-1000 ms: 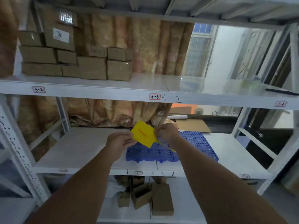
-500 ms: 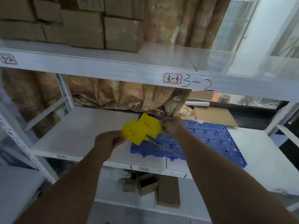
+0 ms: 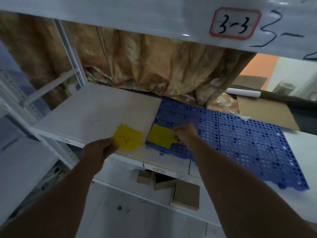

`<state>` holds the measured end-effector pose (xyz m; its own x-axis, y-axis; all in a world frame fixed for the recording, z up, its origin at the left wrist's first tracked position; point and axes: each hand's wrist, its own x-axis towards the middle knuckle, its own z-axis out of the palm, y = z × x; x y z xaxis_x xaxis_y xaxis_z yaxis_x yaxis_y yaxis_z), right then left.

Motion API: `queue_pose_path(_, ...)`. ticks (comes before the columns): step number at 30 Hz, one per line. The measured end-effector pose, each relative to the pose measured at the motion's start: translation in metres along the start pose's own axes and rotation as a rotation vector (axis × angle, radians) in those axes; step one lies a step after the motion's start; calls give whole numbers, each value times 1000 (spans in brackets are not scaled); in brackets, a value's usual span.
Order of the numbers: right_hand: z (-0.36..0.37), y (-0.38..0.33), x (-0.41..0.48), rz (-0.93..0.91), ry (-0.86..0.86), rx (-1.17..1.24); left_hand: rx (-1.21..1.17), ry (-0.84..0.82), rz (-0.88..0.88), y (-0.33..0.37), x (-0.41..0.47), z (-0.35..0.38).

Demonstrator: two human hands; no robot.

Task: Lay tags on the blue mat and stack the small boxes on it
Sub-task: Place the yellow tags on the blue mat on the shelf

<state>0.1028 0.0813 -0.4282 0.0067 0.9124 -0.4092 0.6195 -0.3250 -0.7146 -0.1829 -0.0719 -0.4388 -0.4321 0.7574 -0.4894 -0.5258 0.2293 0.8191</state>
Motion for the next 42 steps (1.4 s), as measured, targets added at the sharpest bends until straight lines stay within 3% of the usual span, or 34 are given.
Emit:
queue_pose_path(8, 8, 1, 7, -123, 122, -249, -25, 2, -8, -6, 2, 13)
queue_pose_path(15, 8, 6, -7, -311, 123, -446, -13, -13, 9, 3, -3, 29)
queue_pose_path(20, 12, 11, -8, -390, 164, -488, -8, -17, 18, 5, -5, 27)
queue_pose_path(27, 9, 6, -21, -372, 188, -427, 17, -2, 16, 3, -6, 26)
queue_pose_path(33, -35, -36, -64, -58, -6, 89, 9, -83, 40, 6, -25, 61)
queue_pose_path(37, -75, -54, -100, -156, -40, -39, 27, -187, 81, 23, -56, 105)
queue_pose_path(42, -122, -56, -157, -194, 92, -81, 41, -308, 62, 43, -110, 150)
